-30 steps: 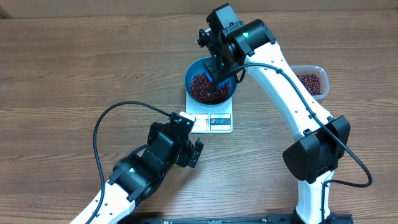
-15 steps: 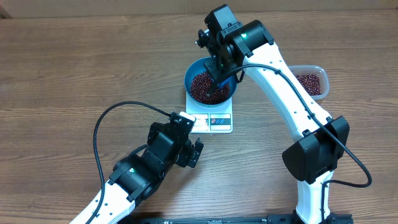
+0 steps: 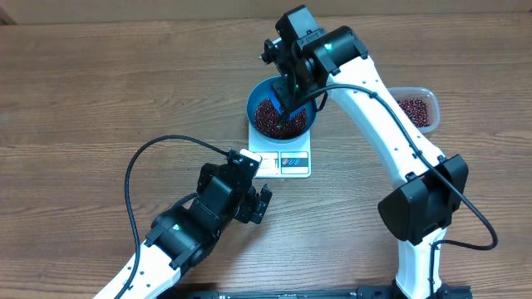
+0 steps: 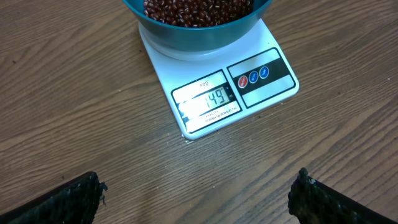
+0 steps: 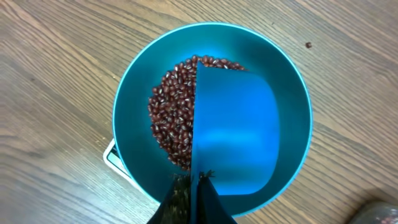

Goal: Scoop item into bowl and weigh 150g on scale

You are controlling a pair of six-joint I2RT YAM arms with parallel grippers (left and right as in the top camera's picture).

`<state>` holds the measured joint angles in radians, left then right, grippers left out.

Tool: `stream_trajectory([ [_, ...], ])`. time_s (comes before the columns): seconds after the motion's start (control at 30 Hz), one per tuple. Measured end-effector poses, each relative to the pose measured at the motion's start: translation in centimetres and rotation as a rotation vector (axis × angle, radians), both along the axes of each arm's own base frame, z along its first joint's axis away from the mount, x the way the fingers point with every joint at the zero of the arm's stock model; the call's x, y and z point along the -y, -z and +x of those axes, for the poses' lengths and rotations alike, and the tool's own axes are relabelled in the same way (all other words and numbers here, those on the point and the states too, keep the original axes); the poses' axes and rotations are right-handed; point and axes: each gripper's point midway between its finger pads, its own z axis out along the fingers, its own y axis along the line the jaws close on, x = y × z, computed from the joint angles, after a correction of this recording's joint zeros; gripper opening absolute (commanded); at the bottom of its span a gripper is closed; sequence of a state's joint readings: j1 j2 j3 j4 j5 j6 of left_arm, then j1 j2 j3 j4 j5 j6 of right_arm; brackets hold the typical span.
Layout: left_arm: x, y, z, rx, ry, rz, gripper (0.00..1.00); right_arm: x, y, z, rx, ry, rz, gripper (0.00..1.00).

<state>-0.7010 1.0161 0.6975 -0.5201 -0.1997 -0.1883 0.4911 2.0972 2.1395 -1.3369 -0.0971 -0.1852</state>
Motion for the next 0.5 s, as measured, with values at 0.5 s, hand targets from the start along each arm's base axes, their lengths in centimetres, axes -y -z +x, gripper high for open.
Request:
stream_trajectory([
  [0.5, 0.0, 0.0, 0.0, 0.0, 0.0, 0.0, 1.0, 0.68, -0.05, 0.33, -0.015, 0.011, 0.025, 0.04],
])
